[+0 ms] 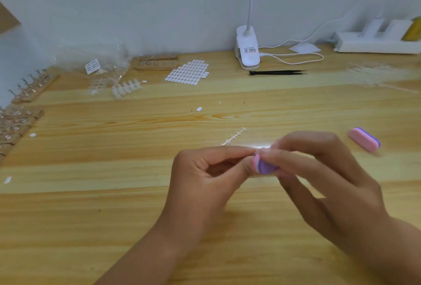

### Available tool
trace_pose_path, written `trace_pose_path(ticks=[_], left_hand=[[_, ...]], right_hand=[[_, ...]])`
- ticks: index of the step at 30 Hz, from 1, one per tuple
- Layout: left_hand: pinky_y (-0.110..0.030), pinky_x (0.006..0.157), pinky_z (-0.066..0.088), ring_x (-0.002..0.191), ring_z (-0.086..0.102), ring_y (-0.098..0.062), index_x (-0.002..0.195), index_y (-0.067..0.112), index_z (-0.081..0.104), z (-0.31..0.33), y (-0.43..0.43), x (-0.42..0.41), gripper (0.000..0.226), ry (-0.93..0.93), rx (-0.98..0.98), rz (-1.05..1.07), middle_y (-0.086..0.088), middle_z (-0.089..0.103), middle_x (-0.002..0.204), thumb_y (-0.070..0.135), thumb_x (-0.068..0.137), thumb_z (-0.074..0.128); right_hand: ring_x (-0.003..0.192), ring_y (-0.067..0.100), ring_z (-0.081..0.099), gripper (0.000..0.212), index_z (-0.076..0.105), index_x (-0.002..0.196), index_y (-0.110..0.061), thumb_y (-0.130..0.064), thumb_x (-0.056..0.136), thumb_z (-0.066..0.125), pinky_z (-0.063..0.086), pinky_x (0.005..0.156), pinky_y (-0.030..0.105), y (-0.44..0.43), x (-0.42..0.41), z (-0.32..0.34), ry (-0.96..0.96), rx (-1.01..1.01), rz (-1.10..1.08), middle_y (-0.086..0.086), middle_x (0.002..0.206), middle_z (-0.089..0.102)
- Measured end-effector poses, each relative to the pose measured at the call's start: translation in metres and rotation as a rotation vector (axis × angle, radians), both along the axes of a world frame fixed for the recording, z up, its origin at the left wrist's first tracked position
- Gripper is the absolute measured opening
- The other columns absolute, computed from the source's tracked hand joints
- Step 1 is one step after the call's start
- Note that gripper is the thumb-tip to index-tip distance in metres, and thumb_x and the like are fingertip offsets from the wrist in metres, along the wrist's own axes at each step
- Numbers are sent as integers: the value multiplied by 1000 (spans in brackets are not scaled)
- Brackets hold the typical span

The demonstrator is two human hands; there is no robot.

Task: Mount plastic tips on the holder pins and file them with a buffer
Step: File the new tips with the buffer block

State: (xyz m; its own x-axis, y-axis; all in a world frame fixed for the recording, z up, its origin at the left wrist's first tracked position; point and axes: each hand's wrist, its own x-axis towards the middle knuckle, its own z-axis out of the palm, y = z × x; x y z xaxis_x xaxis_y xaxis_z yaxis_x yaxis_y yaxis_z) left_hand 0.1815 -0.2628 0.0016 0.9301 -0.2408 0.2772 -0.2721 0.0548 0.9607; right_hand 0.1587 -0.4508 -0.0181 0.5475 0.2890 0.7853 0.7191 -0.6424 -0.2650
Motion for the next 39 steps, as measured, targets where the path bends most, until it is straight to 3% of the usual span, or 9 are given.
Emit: trace_pose_path(ticks=[4,10,14,19,23,26,31,35,39], left_hand=[[-20,56,53,70,73,-22,87,21,81,-1,2,0,10,81,11,24,-1,77,75,16,79,80],[-21,54,51,69,72,-12,87,23,81,1,1,0,11,113,-24,-22,-1,77,77,26,77,78],[-21,55,52,71,75,-19,87,19,80,-1,3,2,11,179,-36,-26,-4,76,75,23,78,75],[-21,56,51,69,72,-14,88,24,81,0,2,0,15,121,-27,-53,-2,77,75,32,76,76],[-21,56,52,72,74,-20,87,18,80,0,3,2,10,174,-32,-41,-5,76,76,23,79,76],[-22,56,51,72,74,-21,88,18,80,0,2,1,16,173,-32,-61,-7,76,76,28,77,77],[-22,56,50,71,74,-22,89,13,79,1,2,3,13,207,-20,-141,-7,76,77,24,84,73],[-23,55,51,68,74,-23,87,11,77,0,1,4,17,244,-30,-164,-10,75,75,22,88,64],[-24,56,51,65,72,-22,87,8,75,1,1,2,20,202,-10,-215,-7,74,72,25,90,64]], right_hand=[[99,22,64,32,63,122,-6,7,92,61,52,87,36,-8,9,1,3,-28,-74,11,107,62],[103,20,62,33,68,119,-11,8,93,60,48,93,28,3,1,0,-37,-31,37,9,109,61],[97,21,63,31,63,117,-6,9,90,62,51,89,33,-8,11,1,-17,-11,-82,12,105,63],[104,21,62,31,66,118,-9,7,93,60,48,93,29,2,1,-2,-34,-21,34,10,110,61],[98,20,62,29,61,118,-8,6,93,59,50,90,30,-8,10,2,-17,-16,-83,9,106,61],[103,16,60,28,64,119,-12,2,95,58,46,95,24,-5,4,4,-36,12,-26,6,110,59],[104,17,60,35,64,122,-12,8,93,58,49,91,30,-8,6,0,-48,-52,-9,9,110,58],[112,6,56,35,59,126,-13,5,96,56,42,100,20,-13,9,3,-78,1,-65,4,111,55],[109,15,58,34,60,126,-9,5,96,56,45,97,26,-5,3,-3,-70,-59,15,5,114,56]])
